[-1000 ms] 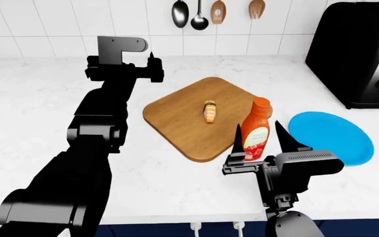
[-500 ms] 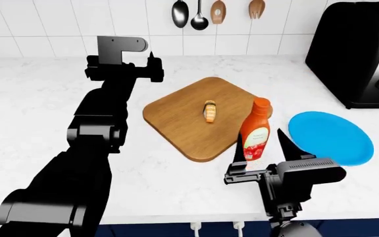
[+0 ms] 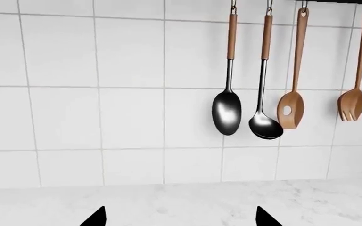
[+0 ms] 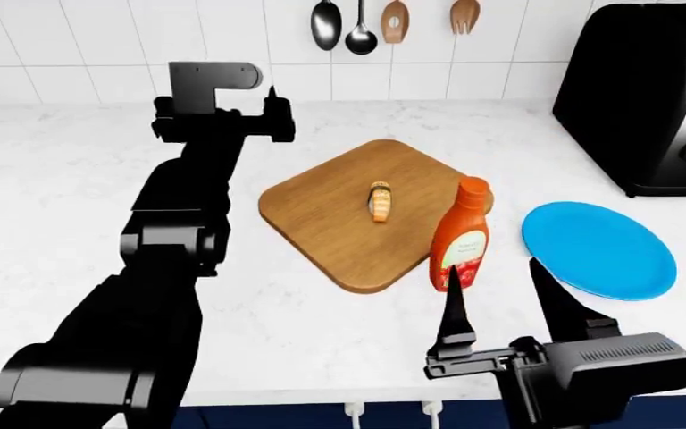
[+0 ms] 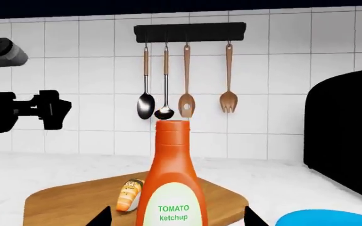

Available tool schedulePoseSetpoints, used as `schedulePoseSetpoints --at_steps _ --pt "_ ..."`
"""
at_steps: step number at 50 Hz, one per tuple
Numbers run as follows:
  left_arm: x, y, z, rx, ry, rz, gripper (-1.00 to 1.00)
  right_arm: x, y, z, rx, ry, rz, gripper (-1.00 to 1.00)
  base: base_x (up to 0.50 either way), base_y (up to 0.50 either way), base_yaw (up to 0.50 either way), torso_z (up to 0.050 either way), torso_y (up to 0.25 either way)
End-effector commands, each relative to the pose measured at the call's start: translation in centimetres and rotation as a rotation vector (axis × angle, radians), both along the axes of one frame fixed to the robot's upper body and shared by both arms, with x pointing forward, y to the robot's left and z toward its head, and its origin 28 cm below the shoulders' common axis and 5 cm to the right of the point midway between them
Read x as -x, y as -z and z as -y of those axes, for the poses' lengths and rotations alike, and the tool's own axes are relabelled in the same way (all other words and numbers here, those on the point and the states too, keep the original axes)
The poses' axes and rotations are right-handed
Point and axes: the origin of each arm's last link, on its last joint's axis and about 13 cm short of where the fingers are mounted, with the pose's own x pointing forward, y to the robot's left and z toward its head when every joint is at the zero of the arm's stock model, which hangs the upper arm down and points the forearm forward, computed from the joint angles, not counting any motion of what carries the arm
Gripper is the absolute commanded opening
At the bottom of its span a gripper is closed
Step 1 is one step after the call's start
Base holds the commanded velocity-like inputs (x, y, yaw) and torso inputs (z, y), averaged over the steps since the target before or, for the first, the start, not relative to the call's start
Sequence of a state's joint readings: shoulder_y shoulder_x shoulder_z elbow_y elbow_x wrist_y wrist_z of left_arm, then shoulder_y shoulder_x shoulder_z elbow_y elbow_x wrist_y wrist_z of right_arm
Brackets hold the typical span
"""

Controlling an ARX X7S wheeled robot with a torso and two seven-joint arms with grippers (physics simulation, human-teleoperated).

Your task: Pick the sushi from the plate and place it on the cutting board. Then pick the condiment bottle from the cabinet and place it next to the cutting board.

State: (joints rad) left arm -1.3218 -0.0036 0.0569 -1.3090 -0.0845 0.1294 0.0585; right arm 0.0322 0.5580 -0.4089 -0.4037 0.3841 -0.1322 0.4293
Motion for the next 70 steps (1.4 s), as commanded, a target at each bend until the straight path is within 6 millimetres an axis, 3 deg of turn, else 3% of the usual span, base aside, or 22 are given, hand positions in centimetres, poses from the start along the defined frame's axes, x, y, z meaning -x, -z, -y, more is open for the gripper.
schedulePoseSetpoints --at_steps 1,2,3,4,6,9,12,17,20,28,34,41,55,70 --pt "-0.3 -2.4 0.0 0.051 0.055 0.172 1.0 2.3 -3.2 0.1 -0.033 -0.02 0.076 1.0 0.0 0.0 0.0 0.0 0.0" --pt "-0.1 -3.1 0.0 0.033 0.052 0.2 1.0 2.3 -3.4 0.1 -0.035 -0.022 0.081 1.0 0.0 0.0 0.0 0.0 0.0" --pt "0.6 -0.8 -0.2 0.024 0.04 0.096 1.0 2.3 -3.7 0.2 -0.039 -0.023 0.087 1.0 0.0 0.0 0.0 0.0 0.0" --pt "1.5 0.2 -0.4 0.007 0.033 0.019 1.0 2.3 -3.9 0.2 -0.041 -0.023 0.093 1.0 0.0 0.0 0.0 0.0 0.0" --pt "3.4 -0.4 -0.4 -0.033 0.02 0.014 1.0 2.3 -4.5 0.2 -0.045 -0.023 0.103 1.0 0.0 0.0 0.0 0.0 0.0" --pt "7.1 -3.8 -0.1 -0.08 0.011 0.135 1.0 2.2 -5.7 0.2 -0.05 -0.021 0.117 1.0 0.0 0.0 0.0 0.0 0.0" --pt "12.4 -8.3 0.4 -0.128 0.016 0.37 1.0 2.1 -6.4 0.2 -0.058 -0.022 0.131 1.0 0.0 0.0 0.0 0.0 0.0" --pt "16.9 -11.0 0.3 -0.159 -0.011 0.473 1.0 1.8 -6.9 0.3 -0.071 -0.02 0.139 1.0 0.0 0.0 0.0 0.0 0.0" --pt "19.0 -11.5 0.1 -0.161 -0.018 0.504 1.0 1.7 -7.4 0.3 -0.081 -0.019 0.152 1.0 0.0 0.0 0.0 0.0 0.0" --pt "21.2 -5.8 0.1 -0.162 0.038 0.436 1.0 1.6 -9.7 0.0 -0.115 -0.046 0.189 1.0 0.0 0.0 0.0 0.0 0.0" --pt "23.3 -3.1 -0.2 -0.089 0.095 0.461 1.0 2.6 -11.5 -0.3 -0.124 -0.051 0.243 1.0 0.0 0.0 0.0 0.0 0.0" --pt "24.4 -2.4 -0.9 -0.001 0.075 0.534 1.0 3.6 -12.4 -0.3 -0.136 -0.046 0.273 1.0 0.0 0.0 0.0 0.0 0.0" --pt "28.3 -3.9 -1.3 0.008 0.058 0.746 1.0 6.6 -13.6 0.2 -0.191 -0.037 0.337 1.0 0.0 0.0 0.0 0.0 0.0" --pt "28.5 -4.3 -1.8 0.026 -0.039 0.742 1.0 8.4 -14.2 0.8 -0.211 -0.024 0.398 1.0 0.0 0.0 0.0 0.0 0.0"
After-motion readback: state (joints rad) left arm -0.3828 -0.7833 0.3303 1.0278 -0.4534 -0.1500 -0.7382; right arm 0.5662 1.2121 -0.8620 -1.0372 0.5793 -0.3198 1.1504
